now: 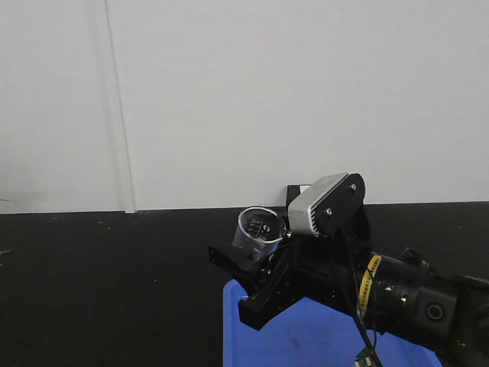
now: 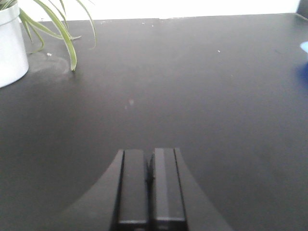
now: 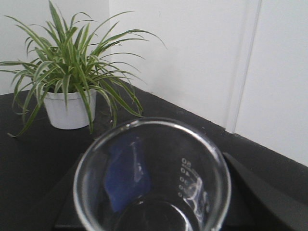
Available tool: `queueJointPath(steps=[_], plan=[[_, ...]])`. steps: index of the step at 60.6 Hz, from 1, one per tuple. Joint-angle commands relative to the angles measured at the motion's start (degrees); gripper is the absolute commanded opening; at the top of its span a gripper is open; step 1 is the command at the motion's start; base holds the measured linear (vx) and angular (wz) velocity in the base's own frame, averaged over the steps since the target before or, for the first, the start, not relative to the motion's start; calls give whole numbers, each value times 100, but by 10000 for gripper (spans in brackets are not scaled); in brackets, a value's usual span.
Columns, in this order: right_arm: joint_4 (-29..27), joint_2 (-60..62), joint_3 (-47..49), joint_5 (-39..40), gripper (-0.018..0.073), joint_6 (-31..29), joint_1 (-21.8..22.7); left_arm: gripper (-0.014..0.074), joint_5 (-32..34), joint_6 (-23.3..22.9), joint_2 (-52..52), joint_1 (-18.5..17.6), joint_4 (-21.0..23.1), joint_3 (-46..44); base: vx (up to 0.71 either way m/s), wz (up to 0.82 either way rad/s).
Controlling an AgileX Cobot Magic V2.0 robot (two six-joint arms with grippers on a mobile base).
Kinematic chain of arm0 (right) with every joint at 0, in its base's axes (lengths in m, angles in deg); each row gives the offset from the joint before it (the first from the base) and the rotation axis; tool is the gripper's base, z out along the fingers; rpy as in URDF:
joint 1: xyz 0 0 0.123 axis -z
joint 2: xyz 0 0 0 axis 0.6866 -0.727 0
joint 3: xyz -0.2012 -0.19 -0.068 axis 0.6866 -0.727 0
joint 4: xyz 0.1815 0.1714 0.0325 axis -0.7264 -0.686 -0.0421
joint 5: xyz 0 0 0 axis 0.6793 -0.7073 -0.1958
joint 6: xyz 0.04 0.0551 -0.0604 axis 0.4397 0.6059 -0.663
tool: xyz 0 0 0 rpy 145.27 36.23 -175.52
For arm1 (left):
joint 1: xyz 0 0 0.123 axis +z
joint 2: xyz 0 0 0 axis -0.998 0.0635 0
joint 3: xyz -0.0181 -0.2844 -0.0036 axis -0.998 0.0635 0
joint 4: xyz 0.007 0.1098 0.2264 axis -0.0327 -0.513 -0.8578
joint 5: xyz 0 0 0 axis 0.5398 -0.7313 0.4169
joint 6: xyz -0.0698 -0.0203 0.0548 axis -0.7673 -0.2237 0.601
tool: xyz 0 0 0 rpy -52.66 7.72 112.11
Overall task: Move beaker to silver tray on left bench
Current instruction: 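Lift the beaker up out of the blue tray with the right gripper, then hold the beaker in the right gripper while driving to the silver tray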
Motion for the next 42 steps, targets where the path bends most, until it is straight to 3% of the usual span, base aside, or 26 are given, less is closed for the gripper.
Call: queueJointPath(steps=[1,42], plan=[[-160,208,197,272,44,10,7,1,454,-2,-45,1,43,108,-22,-4],[-160,208,197,277,44,10,7,1,454,-2,-45,1,43,108,-26,2]])
